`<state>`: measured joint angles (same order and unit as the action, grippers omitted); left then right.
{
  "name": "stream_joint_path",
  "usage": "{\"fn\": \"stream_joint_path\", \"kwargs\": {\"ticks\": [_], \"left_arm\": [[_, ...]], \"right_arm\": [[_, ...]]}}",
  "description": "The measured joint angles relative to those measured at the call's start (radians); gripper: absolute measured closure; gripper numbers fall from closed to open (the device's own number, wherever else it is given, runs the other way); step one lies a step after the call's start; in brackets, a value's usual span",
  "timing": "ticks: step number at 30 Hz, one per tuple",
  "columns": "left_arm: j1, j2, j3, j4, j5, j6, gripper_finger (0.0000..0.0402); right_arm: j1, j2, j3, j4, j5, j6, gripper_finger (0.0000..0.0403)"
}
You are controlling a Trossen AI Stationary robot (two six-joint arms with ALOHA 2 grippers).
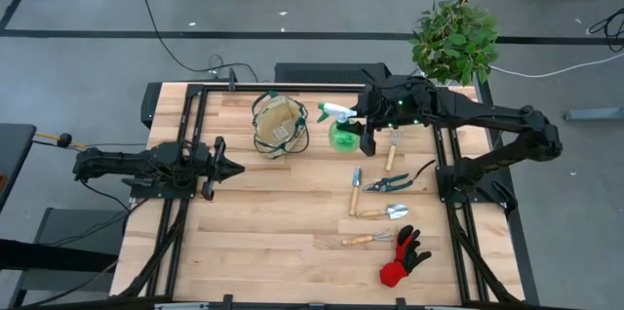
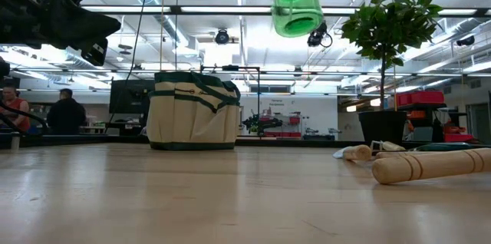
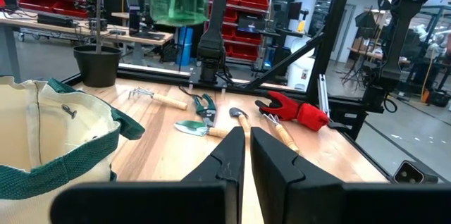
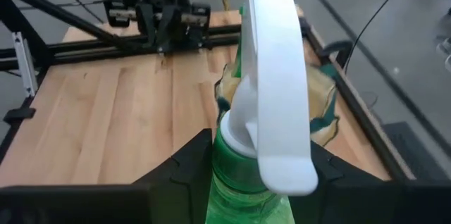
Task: Pick & Place Garden tools in Gardening bag
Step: Put the green spray bottle into the gardening bag
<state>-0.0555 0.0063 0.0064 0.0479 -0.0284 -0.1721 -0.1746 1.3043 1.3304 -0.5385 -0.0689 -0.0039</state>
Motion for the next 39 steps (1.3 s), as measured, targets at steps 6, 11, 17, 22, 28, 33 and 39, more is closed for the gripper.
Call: {"fn": "stream_joint_path", "kwargs": {"ticks": [6,11,17,22,28,33,39], "left_arm": [[0.000,0.000,0.000,0.010,0.000,-0.094,0.0369],[0.000,0.000,0.019,0.014,0.000,-0.105,0.0369],[0.000,0.000,0.066,0.015,0.000,-0.105,0.0369],[0.000,0.000,0.100,0.013,0.000,-0.105,0.0369],[0.000,0.028,0.159,0.014,-0.035,-0.172,0.0369],[0.000,0.114,0.231,0.016,-0.034,-0.175,0.0369],[0.000,0.248,0.350,-0.009,-0.023,-0.175,0.0369]], "right_arm": [[0.014,0.037,0.002,-0.038,0.000,0.007,0.0262],[0.016,0.093,0.002,-0.056,0.000,0.016,0.0262],[0.016,0.151,0.001,-0.055,-0.001,0.015,0.0262],[0.025,0.164,0.001,-0.048,0.000,0.007,0.0262],[0.040,0.163,0.015,-0.063,0.000,0.015,0.0262],[0.042,0.162,0.018,-0.057,0.000,0.022,0.0262],[0.046,0.162,0.018,-0.059,0.000,0.022,0.0262]]}}
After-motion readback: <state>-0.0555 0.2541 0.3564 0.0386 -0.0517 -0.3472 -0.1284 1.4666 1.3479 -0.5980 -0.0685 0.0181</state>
